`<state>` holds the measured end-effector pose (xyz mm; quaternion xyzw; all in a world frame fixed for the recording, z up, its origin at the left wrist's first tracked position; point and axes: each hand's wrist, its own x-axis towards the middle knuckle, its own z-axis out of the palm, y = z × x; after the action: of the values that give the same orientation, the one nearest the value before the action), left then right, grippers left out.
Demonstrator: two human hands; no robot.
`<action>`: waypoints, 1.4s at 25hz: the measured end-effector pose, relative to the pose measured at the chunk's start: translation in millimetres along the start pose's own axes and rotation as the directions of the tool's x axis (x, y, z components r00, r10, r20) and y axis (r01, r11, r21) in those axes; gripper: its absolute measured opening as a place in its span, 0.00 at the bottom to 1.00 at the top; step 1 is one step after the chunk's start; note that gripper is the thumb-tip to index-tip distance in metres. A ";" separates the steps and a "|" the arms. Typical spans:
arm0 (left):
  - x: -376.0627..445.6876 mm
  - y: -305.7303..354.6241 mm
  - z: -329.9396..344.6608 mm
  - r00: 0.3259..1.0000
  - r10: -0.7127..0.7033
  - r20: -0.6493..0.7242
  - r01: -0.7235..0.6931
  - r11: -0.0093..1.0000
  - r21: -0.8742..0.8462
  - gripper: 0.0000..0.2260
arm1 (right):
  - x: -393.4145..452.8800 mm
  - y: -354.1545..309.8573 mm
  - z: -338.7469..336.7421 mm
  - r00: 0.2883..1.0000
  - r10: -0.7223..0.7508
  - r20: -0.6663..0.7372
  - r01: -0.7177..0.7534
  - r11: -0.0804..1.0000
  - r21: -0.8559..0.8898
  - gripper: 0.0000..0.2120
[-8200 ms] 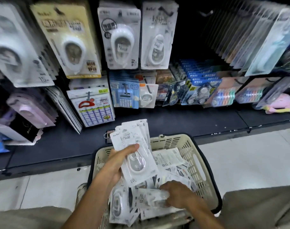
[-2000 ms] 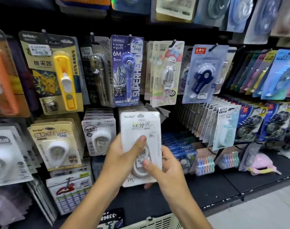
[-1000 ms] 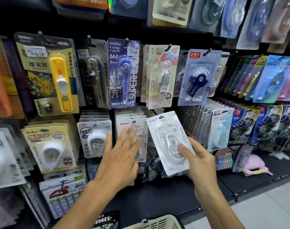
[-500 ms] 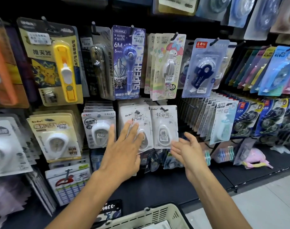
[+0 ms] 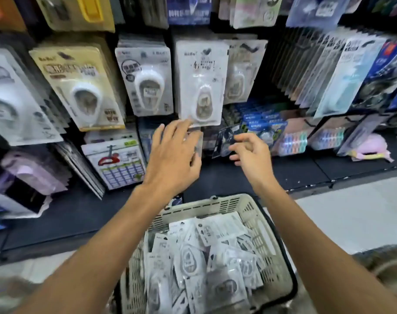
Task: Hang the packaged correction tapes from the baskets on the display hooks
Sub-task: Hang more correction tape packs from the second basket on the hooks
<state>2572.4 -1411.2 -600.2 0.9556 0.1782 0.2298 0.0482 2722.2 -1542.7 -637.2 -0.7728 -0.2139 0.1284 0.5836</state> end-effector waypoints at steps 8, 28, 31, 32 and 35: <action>-207.7 -29.0 135.7 0.478 -0.258 0.840 0.510 0.860 -0.025 0.07 | -108.2 218.2 26.8 0.764 0.332 0.554 0.469 0.304 -0.829 0.39; -190.3 -25.9 174.6 0.232 -0.551 0.802 0.858 -0.273 -0.436 0.17 | -93.9 200.1 14.4 0.631 0.455 0.629 0.306 0.599 -0.740 0.06; -193.1 -27.4 174.2 0.239 -0.605 0.760 0.852 -0.245 -0.463 0.14 | -82.2 186.2 1.0 0.665 0.434 0.607 -0.255 0.897 -0.361 0.07; -192.9 -27.5 173.4 0.234 -0.604 0.762 0.850 -0.254 -0.462 0.12 | -74.7 182.8 -2.7 0.726 0.405 0.557 -0.381 0.910 -0.165 0.07; -191.8 -27.4 172.7 0.330 -0.324 0.887 0.794 -0.413 -0.446 0.11 | -75.6 161.2 23.6 0.781 0.335 0.528 -0.397 0.918 0.005 0.07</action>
<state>2483.1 -1457.0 -839.6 0.4008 0.4596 0.0277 0.7921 2674.6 -1595.7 -802.0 -0.7011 -0.2005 0.4540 0.5120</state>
